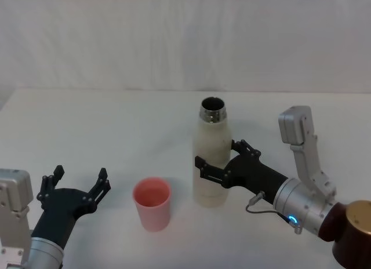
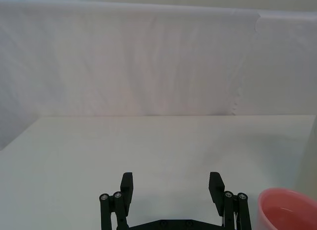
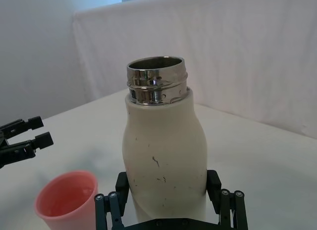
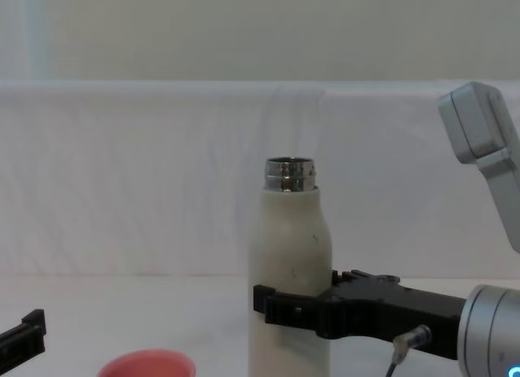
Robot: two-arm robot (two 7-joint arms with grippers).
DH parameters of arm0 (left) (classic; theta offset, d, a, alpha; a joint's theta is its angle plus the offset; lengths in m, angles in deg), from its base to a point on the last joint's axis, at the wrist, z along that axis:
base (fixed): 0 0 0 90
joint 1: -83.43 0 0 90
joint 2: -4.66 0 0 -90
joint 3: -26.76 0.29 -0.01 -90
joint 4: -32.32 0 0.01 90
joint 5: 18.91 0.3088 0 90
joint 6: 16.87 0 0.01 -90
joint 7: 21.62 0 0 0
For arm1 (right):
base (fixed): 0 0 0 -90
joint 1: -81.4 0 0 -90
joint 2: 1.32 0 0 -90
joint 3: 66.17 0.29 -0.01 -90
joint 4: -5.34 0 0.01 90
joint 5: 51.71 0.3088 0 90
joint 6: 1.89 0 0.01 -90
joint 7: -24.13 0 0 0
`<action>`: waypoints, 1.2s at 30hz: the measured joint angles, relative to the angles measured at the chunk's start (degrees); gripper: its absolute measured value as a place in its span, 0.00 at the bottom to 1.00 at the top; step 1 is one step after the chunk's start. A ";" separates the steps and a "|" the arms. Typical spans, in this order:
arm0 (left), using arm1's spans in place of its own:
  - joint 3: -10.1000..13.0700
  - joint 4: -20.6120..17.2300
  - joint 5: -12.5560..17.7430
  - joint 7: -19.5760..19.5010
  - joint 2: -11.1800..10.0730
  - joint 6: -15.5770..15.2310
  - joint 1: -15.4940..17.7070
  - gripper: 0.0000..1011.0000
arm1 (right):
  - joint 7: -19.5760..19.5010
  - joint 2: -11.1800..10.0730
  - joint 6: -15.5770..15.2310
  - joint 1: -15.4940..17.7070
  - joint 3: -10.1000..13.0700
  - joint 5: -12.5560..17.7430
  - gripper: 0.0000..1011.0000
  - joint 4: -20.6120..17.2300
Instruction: Grasp the thermos with one hand and pour water into the cup lid.
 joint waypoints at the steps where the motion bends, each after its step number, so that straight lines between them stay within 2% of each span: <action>1: 0.00 0.00 0.00 0.00 0.00 0.00 0.00 0.99 | 0.00 0.00 0.00 0.00 0.00 0.00 0.99 0.00; 12: 0.00 0.00 0.00 0.00 0.00 0.00 0.00 0.99 | -0.13 0.47 -0.04 -0.85 -0.56 -0.63 0.99 0.96; 36: 0.00 0.00 0.00 0.00 0.00 0.00 0.00 0.99 | -0.37 0.98 -0.42 -1.71 -0.28 -1.48 0.99 2.03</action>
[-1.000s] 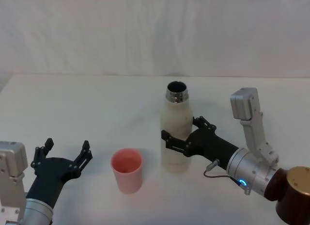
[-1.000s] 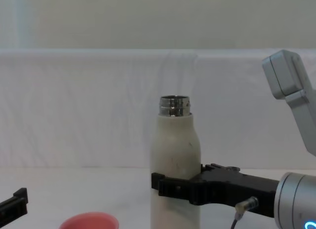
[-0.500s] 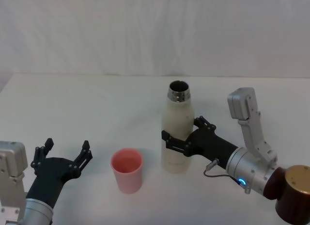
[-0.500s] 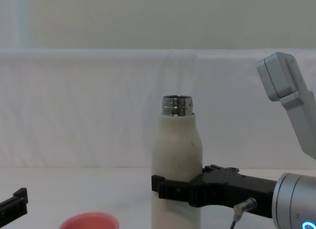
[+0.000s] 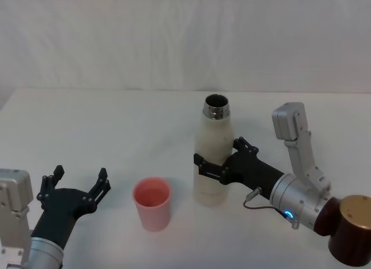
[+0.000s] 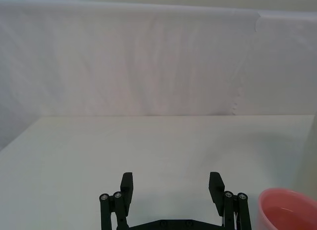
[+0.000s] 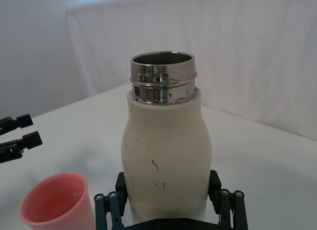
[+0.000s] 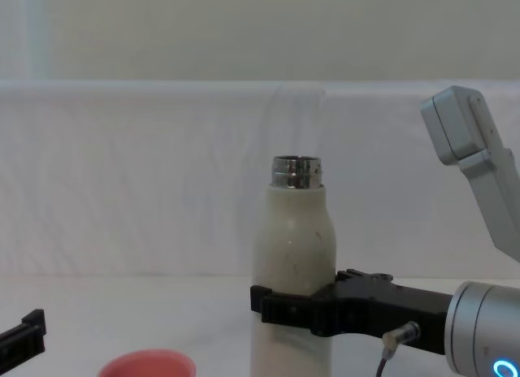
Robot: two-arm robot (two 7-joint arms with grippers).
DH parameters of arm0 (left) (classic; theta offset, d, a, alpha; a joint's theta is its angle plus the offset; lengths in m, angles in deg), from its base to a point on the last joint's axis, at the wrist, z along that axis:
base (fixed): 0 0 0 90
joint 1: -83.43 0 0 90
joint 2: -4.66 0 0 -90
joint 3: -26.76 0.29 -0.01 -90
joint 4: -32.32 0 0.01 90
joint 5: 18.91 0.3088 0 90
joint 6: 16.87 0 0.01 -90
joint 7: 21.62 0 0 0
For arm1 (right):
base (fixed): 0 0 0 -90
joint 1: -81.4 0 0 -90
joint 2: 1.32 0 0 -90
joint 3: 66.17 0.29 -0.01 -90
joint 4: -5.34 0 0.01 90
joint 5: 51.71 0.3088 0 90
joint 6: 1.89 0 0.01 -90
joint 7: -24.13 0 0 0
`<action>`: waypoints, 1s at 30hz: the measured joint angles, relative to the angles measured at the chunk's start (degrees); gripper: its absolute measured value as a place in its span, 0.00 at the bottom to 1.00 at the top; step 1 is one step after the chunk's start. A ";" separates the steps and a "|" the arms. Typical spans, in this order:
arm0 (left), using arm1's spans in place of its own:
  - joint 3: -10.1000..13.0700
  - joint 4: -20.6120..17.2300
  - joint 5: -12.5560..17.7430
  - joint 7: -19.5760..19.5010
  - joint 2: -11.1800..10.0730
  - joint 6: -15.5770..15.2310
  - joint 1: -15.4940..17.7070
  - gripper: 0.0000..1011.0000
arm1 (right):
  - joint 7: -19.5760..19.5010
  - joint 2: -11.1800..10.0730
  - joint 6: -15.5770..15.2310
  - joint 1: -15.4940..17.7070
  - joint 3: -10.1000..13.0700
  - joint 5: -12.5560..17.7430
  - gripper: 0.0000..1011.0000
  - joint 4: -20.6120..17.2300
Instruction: Grasp the thermos with one hand and pour water into the cup lid.
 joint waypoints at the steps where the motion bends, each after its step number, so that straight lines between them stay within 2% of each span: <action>1: 0.00 0.00 0.00 0.00 0.00 0.00 0.00 0.99 | 0.02 0.11 0.07 -0.08 0.01 0.00 0.99 0.16; 22: 0.00 0.00 0.00 0.00 0.00 0.00 0.00 0.99 | 0.50 0.93 0.81 -0.78 -0.18 0.13 0.99 1.40; 25: 0.00 0.00 0.00 0.00 0.00 0.00 0.00 0.99 | 0.50 0.91 0.82 -0.77 -0.18 0.14 0.95 1.38; 30: 0.00 0.00 0.00 0.00 0.00 0.00 0.00 0.99 | 0.50 0.89 0.82 -0.75 -0.18 0.15 0.95 1.34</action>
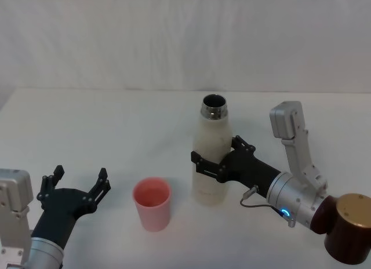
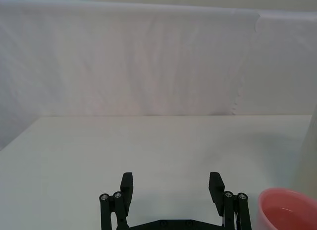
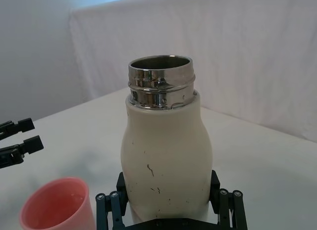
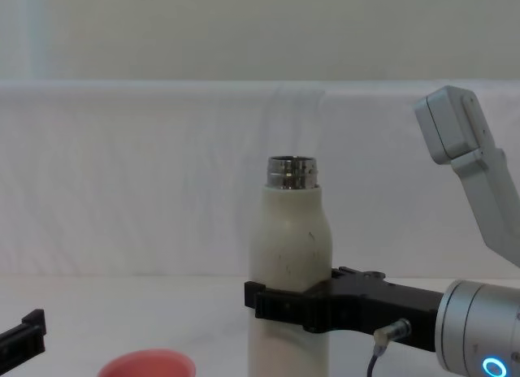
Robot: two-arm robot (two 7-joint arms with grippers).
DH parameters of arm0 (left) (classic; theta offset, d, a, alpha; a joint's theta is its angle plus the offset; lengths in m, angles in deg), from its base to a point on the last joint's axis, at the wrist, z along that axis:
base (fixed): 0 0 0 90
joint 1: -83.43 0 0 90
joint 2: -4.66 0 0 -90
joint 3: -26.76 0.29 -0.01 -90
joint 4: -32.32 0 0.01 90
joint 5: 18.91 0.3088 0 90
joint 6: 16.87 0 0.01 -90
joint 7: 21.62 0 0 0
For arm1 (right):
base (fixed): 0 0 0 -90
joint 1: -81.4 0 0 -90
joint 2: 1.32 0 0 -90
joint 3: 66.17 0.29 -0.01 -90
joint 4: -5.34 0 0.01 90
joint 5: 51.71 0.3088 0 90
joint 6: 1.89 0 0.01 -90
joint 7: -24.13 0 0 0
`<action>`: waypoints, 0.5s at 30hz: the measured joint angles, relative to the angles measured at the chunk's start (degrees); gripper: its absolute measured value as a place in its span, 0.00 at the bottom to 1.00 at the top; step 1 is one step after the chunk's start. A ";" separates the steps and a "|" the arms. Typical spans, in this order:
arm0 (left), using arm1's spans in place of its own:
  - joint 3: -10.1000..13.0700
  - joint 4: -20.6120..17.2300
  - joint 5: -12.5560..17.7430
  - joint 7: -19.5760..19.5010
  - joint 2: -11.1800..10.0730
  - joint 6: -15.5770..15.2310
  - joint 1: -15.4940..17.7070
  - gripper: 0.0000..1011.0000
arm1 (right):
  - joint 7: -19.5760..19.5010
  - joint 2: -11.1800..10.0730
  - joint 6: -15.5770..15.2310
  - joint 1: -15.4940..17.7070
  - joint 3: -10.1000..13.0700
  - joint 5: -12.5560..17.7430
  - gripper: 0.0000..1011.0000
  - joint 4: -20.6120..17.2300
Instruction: Grasp the thermos with one hand and pour water into the cup lid.
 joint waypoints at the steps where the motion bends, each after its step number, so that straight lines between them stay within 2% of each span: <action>1: 0.00 0.00 0.00 0.00 0.00 0.00 0.00 0.99 | 0.00 -0.01 0.00 0.01 0.00 0.00 0.95 0.00; 10: 0.00 0.00 0.00 0.00 0.00 0.00 0.00 0.99 | 0.00 -0.07 0.01 0.09 0.00 -0.01 0.95 -0.14; 15: 0.00 0.00 0.00 0.00 0.00 0.00 0.00 0.99 | -0.80 -0.95 1.06 1.64 0.62 -0.64 0.95 -2.28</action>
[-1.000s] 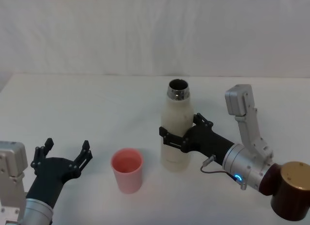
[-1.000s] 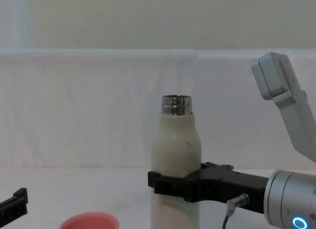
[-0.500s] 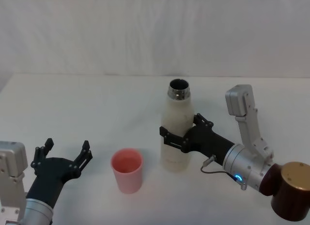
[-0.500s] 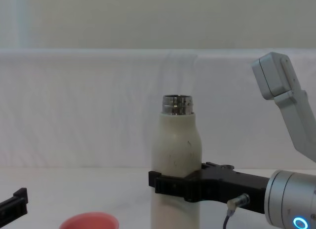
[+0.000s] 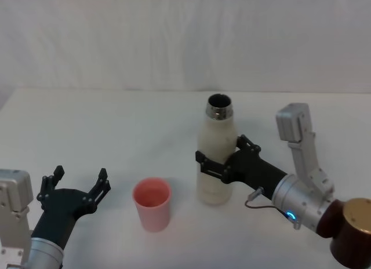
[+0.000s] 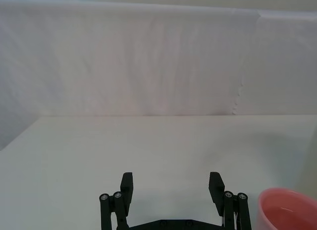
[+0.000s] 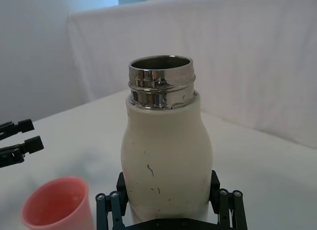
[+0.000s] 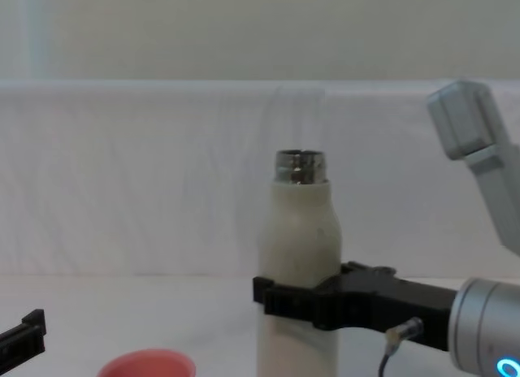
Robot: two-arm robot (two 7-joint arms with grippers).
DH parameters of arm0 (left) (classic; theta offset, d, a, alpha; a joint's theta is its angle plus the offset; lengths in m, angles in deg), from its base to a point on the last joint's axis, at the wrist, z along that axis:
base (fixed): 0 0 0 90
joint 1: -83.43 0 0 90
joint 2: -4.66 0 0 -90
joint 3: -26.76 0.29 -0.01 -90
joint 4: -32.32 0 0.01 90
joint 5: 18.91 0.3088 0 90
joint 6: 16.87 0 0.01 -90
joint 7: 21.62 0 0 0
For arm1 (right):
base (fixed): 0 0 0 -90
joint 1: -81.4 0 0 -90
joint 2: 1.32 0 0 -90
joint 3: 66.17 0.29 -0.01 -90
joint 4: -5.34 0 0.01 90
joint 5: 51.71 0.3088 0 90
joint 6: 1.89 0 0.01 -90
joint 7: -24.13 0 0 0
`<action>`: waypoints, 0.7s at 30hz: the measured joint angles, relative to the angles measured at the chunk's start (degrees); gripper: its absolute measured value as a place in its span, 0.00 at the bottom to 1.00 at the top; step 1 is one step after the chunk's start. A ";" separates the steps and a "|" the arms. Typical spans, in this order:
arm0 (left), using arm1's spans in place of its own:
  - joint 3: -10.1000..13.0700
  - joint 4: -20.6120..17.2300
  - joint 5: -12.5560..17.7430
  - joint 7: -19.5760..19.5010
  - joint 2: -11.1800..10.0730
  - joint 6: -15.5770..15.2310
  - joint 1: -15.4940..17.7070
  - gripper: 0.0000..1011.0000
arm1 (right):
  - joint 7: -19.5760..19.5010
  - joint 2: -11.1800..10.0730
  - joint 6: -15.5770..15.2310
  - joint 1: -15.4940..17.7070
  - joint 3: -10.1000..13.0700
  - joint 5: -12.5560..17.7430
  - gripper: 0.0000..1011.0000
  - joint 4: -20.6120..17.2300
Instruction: Grasp the thermos with one hand and pour water into the cup lid.
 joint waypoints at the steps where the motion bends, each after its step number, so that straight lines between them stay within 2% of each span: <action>1: 0.00 0.00 0.00 0.00 0.00 0.00 0.00 0.99 | -0.15 -0.13 0.13 0.24 0.12 -0.12 0.95 -0.33; 9: 0.00 0.00 0.00 0.00 0.00 0.00 0.00 0.99 | -1.84 -1.61 1.25 2.04 0.82 -2.88 0.95 -3.80; 21: 0.00 0.00 0.00 0.00 0.00 0.00 0.00 0.99 | -5.12 -4.77 -0.22 2.66 -1.52 -15.40 0.95 -8.71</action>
